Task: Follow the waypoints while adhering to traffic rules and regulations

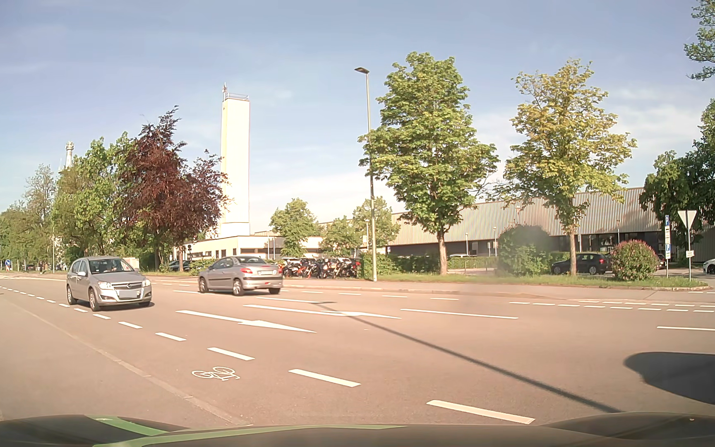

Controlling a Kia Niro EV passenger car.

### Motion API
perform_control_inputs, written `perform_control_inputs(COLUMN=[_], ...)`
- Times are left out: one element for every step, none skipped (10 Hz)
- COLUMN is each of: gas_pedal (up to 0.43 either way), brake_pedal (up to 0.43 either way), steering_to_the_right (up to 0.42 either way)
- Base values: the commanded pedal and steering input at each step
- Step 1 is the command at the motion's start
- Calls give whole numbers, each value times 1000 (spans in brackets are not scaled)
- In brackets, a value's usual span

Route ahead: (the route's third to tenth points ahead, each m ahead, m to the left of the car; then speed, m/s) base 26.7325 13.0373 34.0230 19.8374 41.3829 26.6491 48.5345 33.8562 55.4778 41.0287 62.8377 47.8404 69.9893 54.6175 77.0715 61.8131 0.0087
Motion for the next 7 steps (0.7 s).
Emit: perform_control_inputs(gas_pedal=[0,0,0,0,0,0,0], brake_pedal=[323,323,323,323,323,323,323], steering_to_the_right=[349,349,349,349,349,349,349])
